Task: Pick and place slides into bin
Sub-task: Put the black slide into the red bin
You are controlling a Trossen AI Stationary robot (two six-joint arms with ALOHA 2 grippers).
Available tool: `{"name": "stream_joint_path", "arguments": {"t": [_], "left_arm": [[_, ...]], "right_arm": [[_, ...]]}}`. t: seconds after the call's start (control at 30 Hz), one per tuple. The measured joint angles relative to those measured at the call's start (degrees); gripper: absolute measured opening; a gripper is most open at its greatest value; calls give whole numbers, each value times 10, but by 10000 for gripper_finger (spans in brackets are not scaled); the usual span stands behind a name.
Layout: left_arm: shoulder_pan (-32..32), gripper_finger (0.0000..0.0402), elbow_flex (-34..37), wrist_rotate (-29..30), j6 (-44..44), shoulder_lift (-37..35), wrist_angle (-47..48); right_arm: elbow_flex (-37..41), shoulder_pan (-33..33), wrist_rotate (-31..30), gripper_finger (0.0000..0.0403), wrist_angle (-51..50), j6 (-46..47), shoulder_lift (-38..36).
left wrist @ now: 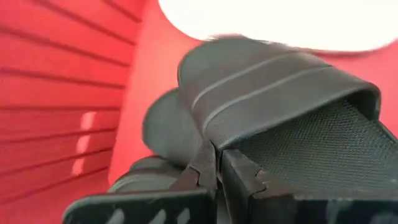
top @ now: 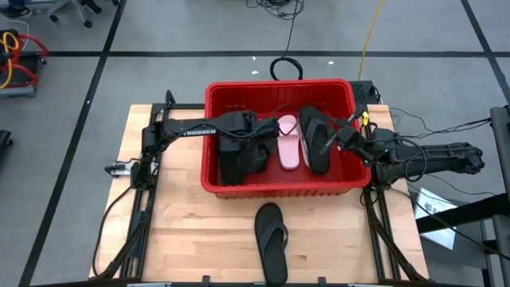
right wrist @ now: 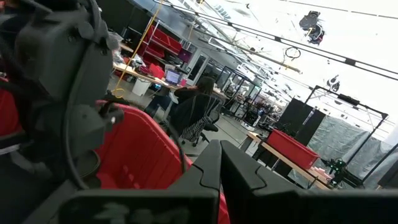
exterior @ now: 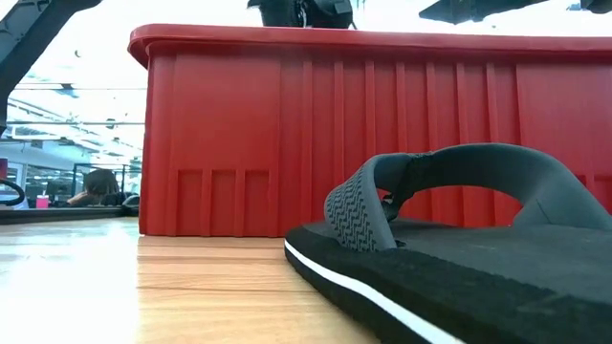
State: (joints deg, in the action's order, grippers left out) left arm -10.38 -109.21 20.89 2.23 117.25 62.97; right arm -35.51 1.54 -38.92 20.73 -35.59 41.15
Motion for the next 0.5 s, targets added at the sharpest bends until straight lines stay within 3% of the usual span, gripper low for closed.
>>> {"name": "stream_joint_path", "arguments": {"t": [0.5], "left_arm": [[35, 1, 0, 182, 326, -16, 12]], "right_arm": [[0, 0, 0, 0, 8, -17, 0]]}}
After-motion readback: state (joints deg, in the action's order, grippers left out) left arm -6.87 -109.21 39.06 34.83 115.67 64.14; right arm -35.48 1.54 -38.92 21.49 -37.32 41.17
